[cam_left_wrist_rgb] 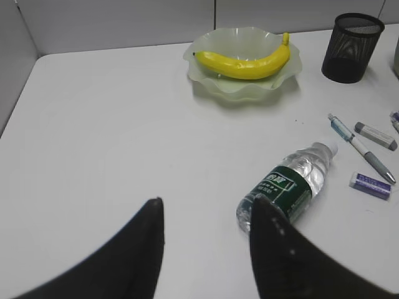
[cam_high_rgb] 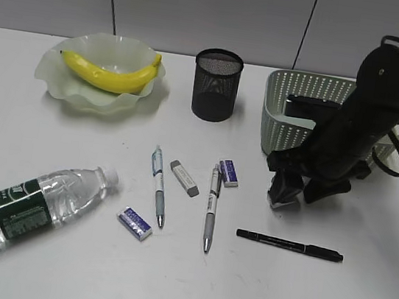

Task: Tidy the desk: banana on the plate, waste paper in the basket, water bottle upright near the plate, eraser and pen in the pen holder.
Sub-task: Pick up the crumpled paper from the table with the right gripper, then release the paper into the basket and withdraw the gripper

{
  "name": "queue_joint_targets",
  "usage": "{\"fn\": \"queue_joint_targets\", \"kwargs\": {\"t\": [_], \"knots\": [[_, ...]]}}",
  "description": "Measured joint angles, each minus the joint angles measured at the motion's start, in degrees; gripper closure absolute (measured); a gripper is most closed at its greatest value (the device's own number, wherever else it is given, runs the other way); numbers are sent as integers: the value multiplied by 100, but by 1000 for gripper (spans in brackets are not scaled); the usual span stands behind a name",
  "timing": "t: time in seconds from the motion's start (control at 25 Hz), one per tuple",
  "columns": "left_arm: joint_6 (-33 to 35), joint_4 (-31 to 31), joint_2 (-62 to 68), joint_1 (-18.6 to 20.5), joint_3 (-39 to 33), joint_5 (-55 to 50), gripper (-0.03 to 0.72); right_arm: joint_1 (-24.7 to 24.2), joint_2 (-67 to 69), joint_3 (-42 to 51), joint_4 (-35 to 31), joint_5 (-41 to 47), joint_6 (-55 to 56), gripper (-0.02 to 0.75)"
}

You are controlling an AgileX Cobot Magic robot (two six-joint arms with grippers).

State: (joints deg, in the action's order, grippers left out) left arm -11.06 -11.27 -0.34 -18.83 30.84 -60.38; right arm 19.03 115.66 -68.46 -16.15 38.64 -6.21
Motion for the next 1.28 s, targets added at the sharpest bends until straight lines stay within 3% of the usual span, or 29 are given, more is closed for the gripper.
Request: {"fn": "queue_joint_targets", "kwargs": {"t": [0.08, 0.16, 0.28, 0.4, 0.72, 0.88, 1.08, 1.16, 1.28], "knots": [[0, 0, 0, 0, 0, 0, 349, 0, 168, -69, 17, 36, 68, 267], [0, 0, 0, 0, 0, 0, 349, 0, 268, -89, 28, 119, 98, 388], [0, 0, 0, 0, 0, 0, 349, 0, 277, -138, 43, 315, 99, 650], [0, 0, 0, 0, 0, 0, 349, 0, 205, -166, 78, 560, 36, 725], [0, 0, 0, 0, 0, 0, 350, 0, -1271, -183, 64, 1230, -284, 725], [0, 0, 0, 0, 0, 0, 350, -45, -2028, -194, 661, 105, -176, 725], [0, 6, 0, 0, 0, 0, 351, -294, -1568, -409, 1322, -1034, 167, 716], [0, 6, 0, 0, 0, 0, 351, -345, -1150, -584, 1376, -1037, 203, 658], [0, 6, 0, 0, 0, 0, 351, -348, -605, -880, 1394, -867, 363, 443]]}}
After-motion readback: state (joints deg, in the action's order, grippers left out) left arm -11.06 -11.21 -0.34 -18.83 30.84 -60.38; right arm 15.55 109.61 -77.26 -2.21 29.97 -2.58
